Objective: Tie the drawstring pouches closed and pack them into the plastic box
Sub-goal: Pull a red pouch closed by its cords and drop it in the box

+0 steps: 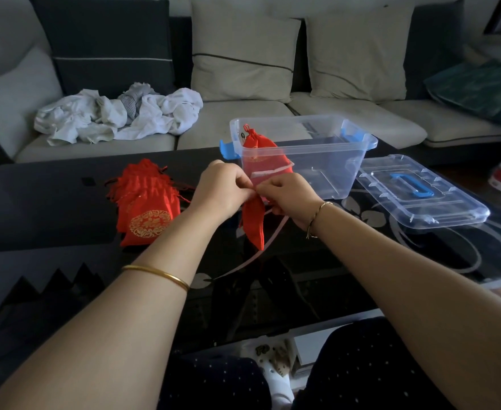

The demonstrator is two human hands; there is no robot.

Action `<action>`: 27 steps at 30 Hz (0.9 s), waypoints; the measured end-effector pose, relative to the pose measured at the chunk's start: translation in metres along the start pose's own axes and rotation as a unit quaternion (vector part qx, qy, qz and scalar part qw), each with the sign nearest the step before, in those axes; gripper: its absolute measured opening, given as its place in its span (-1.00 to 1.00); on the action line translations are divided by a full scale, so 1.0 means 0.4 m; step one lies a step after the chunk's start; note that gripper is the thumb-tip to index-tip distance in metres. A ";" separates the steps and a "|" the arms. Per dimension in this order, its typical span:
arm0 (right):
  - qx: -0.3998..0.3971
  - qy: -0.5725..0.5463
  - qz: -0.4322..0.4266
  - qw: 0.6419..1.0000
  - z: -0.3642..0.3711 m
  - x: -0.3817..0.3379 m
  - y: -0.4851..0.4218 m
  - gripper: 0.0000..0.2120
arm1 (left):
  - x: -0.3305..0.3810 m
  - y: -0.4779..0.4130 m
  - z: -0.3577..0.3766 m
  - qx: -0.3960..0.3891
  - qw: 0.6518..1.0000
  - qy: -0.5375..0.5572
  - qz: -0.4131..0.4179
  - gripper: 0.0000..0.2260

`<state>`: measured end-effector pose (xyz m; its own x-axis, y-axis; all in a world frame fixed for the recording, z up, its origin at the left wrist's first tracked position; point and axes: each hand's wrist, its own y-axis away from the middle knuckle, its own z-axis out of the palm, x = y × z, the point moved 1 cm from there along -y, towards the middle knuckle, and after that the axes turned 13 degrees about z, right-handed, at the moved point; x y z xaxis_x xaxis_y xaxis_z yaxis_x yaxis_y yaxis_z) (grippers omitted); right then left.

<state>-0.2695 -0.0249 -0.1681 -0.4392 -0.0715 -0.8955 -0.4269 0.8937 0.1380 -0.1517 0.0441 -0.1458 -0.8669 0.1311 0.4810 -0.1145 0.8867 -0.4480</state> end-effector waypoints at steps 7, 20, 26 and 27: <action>-0.011 0.022 -0.021 0.999 -0.007 -0.007 0.016 -0.82 | 0.002 -0.001 0.009 0.002 1.000 -0.005 -0.014 -0.96; 0.071 0.124 -0.015 0.990 -0.058 0.019 -0.005 -0.80 | -0.044 -0.003 -0.004 0.049 0.975 0.157 -0.147 -0.84; 0.011 0.045 0.018 0.999 -0.049 0.024 0.004 -0.80 | -0.046 -0.016 0.004 0.062 0.963 0.237 -0.116 -0.82; -0.011 0.017 0.027 0.999 -0.050 0.028 0.004 -0.78 | -0.048 -0.018 0.003 0.058 0.959 0.253 -0.116 -0.82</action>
<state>-0.2908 -0.0330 -0.1694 -0.4877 -0.0393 -0.8721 -0.4190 0.8870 0.1944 -0.1346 0.0346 -0.1528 -0.4682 0.1605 0.8689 -0.3551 0.8663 -0.3513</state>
